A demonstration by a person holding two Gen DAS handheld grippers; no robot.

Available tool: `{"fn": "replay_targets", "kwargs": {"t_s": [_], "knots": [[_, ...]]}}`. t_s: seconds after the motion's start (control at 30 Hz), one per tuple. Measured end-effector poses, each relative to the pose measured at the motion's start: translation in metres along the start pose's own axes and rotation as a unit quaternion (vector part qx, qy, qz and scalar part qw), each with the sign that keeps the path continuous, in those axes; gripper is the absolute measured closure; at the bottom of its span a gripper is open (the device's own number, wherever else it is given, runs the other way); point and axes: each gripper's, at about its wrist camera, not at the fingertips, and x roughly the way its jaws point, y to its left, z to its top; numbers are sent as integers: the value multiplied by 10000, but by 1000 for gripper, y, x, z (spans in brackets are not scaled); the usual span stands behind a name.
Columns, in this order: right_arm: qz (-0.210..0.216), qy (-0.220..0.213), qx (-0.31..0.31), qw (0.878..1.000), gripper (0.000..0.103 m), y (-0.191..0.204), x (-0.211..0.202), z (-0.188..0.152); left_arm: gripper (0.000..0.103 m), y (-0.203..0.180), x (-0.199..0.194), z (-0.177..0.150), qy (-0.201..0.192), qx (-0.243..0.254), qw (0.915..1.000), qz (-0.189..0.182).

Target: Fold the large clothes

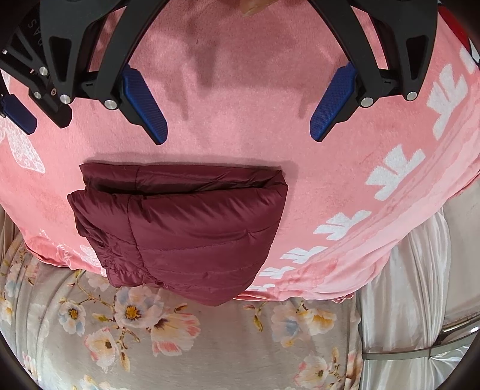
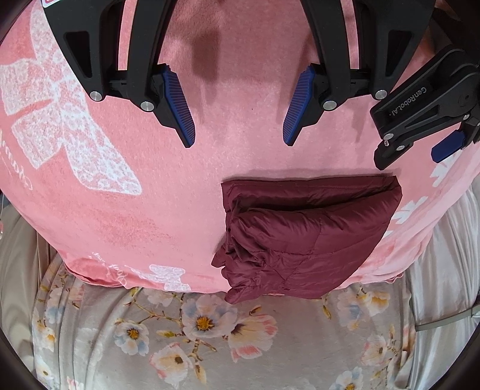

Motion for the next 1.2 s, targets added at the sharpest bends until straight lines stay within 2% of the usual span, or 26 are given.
{"fn": "replay_targets", "kwargs": {"t_s": [1.2], "knots": [[-64, -24, -83, 9999, 41, 7, -2, 1, 10, -3, 1, 1, -18, 71, 10000, 33]]}}
